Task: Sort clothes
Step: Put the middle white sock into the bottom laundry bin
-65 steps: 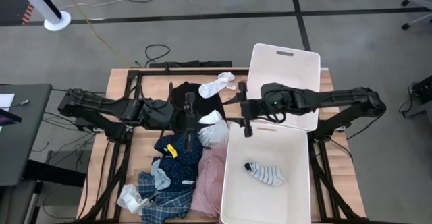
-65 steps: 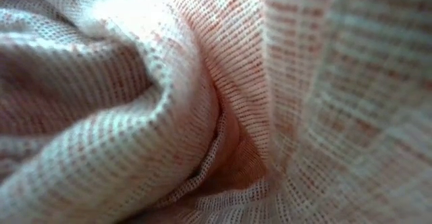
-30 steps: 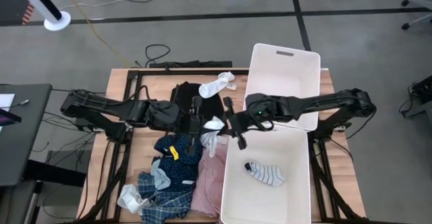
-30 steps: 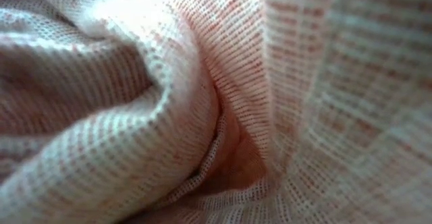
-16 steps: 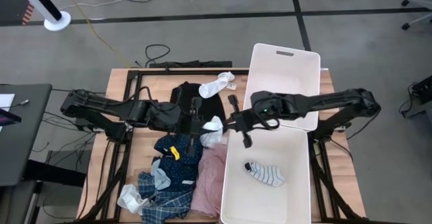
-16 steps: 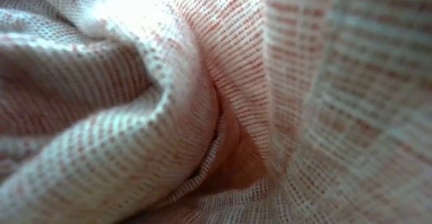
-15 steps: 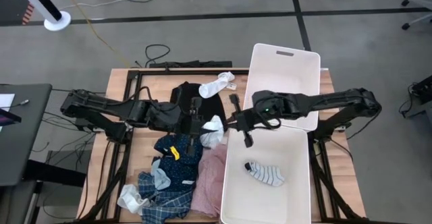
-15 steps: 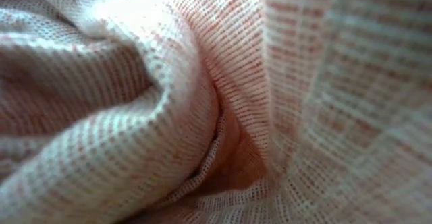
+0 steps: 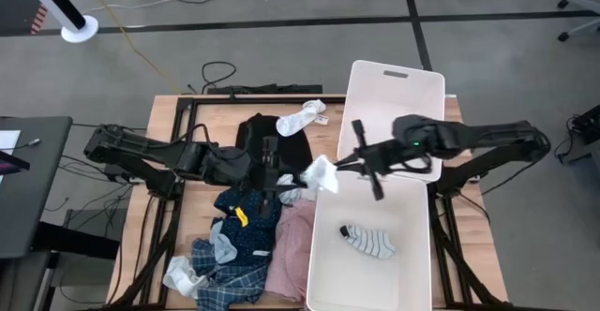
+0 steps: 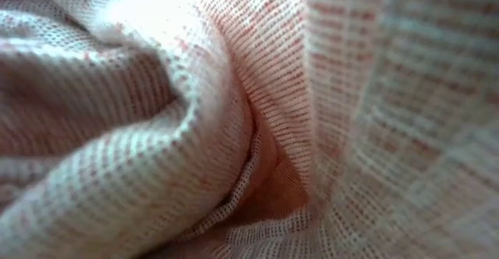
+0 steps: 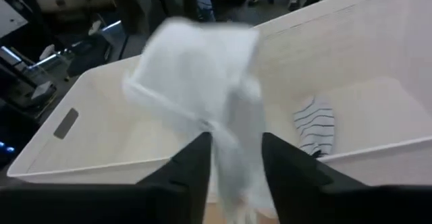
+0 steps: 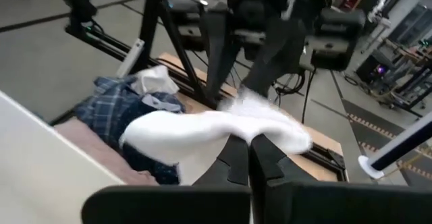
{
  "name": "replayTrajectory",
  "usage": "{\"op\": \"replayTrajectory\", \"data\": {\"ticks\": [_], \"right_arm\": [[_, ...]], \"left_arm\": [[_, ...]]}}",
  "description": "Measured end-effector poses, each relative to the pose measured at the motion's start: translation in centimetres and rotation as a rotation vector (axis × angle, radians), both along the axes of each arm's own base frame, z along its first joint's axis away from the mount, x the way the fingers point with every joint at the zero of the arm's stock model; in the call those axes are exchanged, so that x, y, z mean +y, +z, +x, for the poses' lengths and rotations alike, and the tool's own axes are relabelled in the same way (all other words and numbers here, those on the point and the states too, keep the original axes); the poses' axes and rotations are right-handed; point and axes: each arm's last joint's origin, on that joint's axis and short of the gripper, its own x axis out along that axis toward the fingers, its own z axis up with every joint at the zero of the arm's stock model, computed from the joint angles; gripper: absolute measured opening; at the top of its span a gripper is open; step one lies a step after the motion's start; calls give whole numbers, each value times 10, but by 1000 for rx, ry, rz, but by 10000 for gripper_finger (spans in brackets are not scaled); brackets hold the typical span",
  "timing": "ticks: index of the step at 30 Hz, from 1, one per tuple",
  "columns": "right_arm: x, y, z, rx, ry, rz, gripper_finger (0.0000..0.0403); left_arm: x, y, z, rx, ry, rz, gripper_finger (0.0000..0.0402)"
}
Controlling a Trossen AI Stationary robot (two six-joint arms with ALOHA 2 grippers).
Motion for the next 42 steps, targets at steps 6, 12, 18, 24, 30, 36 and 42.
{"op": "replayTrajectory", "data": {"ticks": [6, 12, 18, 24, 30, 36, 42], "right_arm": [[13, 14, -36, -19, 83, -3, 0], [28, 20, -71, -11, 200, -13, 0], [39, 21, -95, 35, 299, 14, 0], [49, 7, -97, 199, 321, 48, 0], [59, -20, -82, 420, 279, 63, 0], [67, -52, -66, 637, 206, 70, 0], [75, -72, -50, 770, 158, 58, 0]], "left_arm": [[3, -5, -2, 45, 86, 8, 209], [12, -11, -3, 101, 167, -4, 231], [26, -17, -3, 141, 233, -21, 230], [40, -18, -2, 149, 293, -45, 229], [48, -25, -1, 170, 318, -54, 229], [62, -54, 3, 222, 324, -89, 229], [80, -82, 7, 202, 310, -139, 229]]}}
